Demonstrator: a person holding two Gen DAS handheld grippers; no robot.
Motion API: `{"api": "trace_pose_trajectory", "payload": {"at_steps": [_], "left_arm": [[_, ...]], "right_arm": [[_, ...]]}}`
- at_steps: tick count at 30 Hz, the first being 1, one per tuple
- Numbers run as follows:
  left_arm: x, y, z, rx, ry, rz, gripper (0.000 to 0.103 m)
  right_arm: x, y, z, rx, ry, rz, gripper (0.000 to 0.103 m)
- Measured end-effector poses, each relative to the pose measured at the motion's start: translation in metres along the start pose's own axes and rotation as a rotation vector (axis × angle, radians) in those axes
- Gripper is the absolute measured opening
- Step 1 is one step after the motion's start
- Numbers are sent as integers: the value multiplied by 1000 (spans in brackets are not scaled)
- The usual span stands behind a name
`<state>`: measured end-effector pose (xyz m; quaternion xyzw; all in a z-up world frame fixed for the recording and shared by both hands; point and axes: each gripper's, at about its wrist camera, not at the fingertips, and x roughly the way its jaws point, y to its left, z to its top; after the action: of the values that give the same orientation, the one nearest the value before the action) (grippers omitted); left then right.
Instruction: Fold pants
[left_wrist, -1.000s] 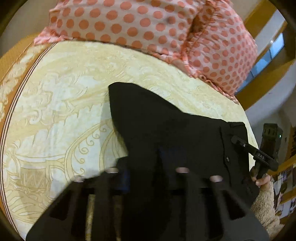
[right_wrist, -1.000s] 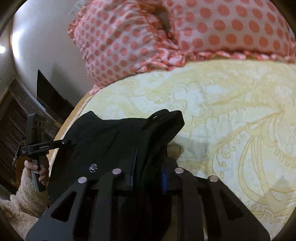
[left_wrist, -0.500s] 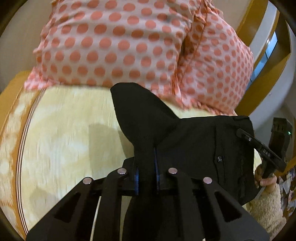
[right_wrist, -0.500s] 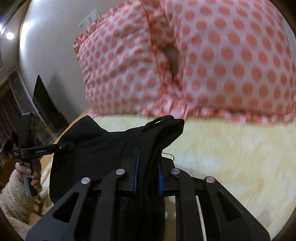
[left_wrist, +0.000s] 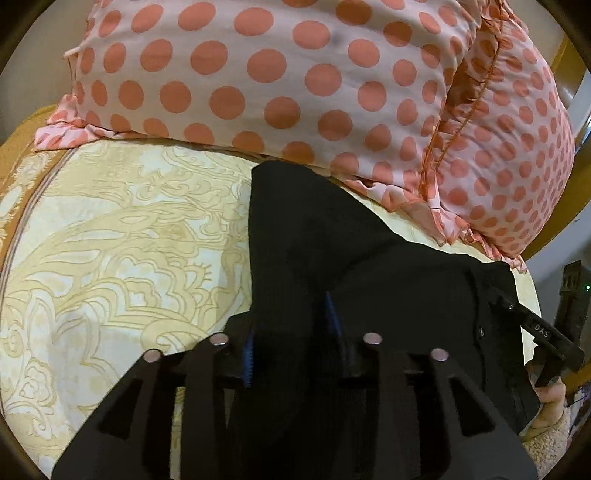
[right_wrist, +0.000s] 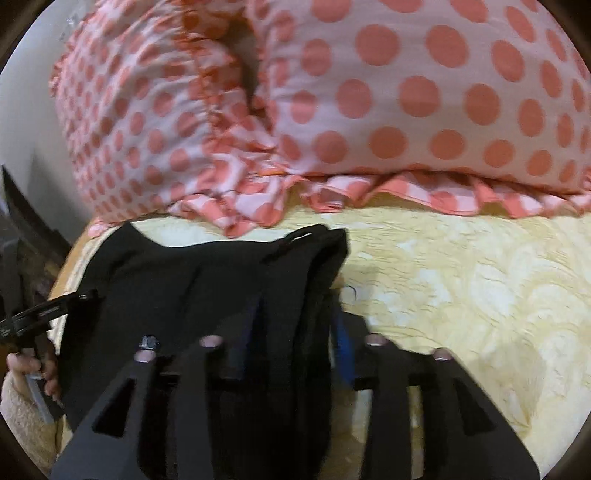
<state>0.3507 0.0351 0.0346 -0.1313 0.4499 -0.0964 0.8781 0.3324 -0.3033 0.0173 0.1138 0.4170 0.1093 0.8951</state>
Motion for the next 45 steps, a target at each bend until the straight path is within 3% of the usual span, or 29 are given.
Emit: {"api": "trace_pose_trajectory", "payload": {"at_steps": [1, 3, 4, 6, 7, 8, 11, 13, 16, 17, 19, 23, 25, 28, 30, 33, 38, 45], "left_arm": [[-7, 0, -1, 5, -16, 22, 41], [-35, -1, -8, 38, -99, 73, 43], [-50, -4, -13, 60, -135, 72, 49], [-77, -10, -26, 96, -175, 18, 64], [-86, -14, -34, 114, -180, -17, 72], [-93, -20, -43, 134, -175, -55, 75], [-96, -42, -72, 201, -107, -171, 82], [-87, -56, -86, 251, -50, -197, 84], [-60, -57, -92, 253, 31, -129, 87], [-54, -53, -91, 229, 46, -137, 89], [-55, -50, -87, 194, 21, -153, 92], [-75, -45, -91, 127, -6, -127, 92], [-99, -36, -104, 148, -64, -76, 101], [-131, -25, -132, 183, -166, 76, 101], [-145, -14, -155, 178, -189, 126, 101], [-156, -5, -186, 142, -199, 124, 101], [-159, -12, -223, 164, -218, 145, 101], [-151, -31, -244, 262, -226, 198, 101]], "right_arm": [[-6, -1, 0, 2, -5, -48, 64], [-35, -2, -6, 14, -87, -133, 65], [-48, -2, -9, 22, -128, -160, 65], [-77, 4, -18, 31, -198, -123, 65], [-91, 14, -28, 15, -214, -62, 65], [-96, 21, -34, -4, -211, -34, 65], [-100, 53, -61, -100, -144, 71, 65], [-89, 68, -75, -143, -74, 84, 66], [-63, 74, -89, -182, 12, -14, 69], [-60, 76, -92, -197, -4, -29, 72], [-56, 80, -94, -223, -11, -48, 81], [-71, 86, -100, -173, -28, -102, 81], [-95, 74, -108, -77, -93, -133, 96], [-123, 55, -127, 25, -165, -234, 96], [-132, 50, -141, 62, -181, -247, 97], [-139, 56, -172, 82, -177, -224, 97], [-143, 95, -213, -34, -216, -182, 97], [-127, 133, -235, -142, -205, -196, 97]]}}
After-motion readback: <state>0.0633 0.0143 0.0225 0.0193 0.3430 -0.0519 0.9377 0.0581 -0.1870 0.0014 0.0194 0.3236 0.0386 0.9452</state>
